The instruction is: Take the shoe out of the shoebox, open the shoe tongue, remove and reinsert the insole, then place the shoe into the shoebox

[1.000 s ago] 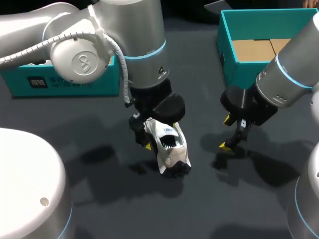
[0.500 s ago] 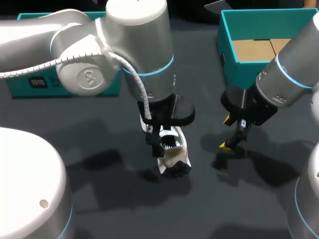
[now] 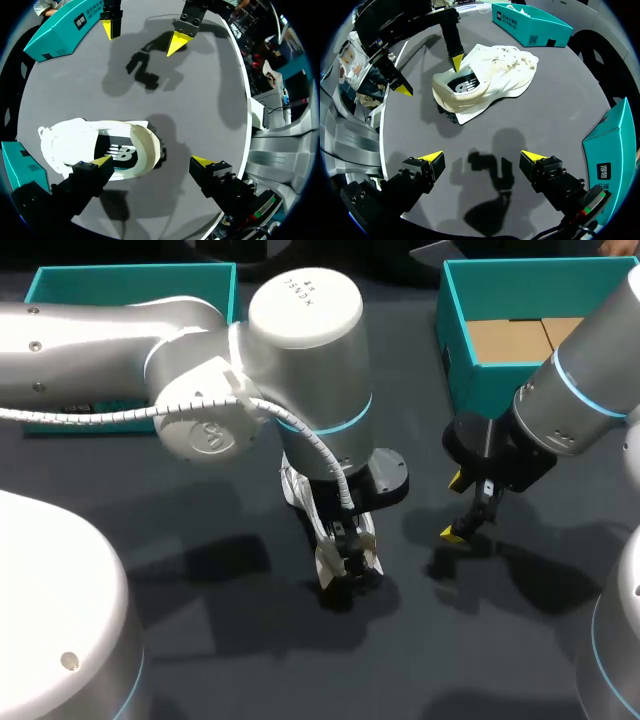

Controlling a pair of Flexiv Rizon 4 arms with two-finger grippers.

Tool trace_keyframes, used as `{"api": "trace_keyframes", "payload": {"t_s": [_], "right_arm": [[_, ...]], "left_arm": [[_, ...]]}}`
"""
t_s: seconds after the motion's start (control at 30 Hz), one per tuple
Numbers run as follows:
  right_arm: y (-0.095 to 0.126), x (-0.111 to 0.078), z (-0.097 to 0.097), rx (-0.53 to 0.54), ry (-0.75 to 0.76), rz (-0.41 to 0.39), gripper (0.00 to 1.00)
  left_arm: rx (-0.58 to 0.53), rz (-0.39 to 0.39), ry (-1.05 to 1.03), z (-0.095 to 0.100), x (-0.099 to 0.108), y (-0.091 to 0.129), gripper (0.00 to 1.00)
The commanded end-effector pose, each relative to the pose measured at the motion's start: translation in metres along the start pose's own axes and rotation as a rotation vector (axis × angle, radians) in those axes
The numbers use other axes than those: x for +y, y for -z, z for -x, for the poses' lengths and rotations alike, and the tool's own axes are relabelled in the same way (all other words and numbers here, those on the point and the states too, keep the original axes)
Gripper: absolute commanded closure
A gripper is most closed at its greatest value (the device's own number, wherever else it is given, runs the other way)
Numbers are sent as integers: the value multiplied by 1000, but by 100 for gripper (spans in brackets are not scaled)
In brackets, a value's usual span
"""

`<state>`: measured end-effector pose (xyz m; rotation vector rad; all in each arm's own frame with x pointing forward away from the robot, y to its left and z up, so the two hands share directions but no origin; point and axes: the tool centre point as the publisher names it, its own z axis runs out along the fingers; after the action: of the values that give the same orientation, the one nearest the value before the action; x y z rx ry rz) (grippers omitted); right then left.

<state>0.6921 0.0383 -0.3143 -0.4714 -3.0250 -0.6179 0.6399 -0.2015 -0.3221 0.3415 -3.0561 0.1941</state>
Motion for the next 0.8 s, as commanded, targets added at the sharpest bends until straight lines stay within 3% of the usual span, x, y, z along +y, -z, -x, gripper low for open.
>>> {"api": "trace_keyframes", "payload": {"t_s": [0.03, 0.5, 0.7, 0.8], "right_arm": [[-1, -1, -2, -3, 0, 0, 0], [-1, -1, -2, -3, 0, 0, 0], [-1, -1, -2, -3, 0, 0, 0], [-1, -1, -2, -3, 0, 0, 0]], "left_arm": [[8, 9, -3, 1, -8, -23, 0], [-22, 27, -20, -6, -15, -55, 0], [-37, 37, 8, -6, -11, -58, 21], [-33, 44, 14, -3, -10, -62, 23]]}}
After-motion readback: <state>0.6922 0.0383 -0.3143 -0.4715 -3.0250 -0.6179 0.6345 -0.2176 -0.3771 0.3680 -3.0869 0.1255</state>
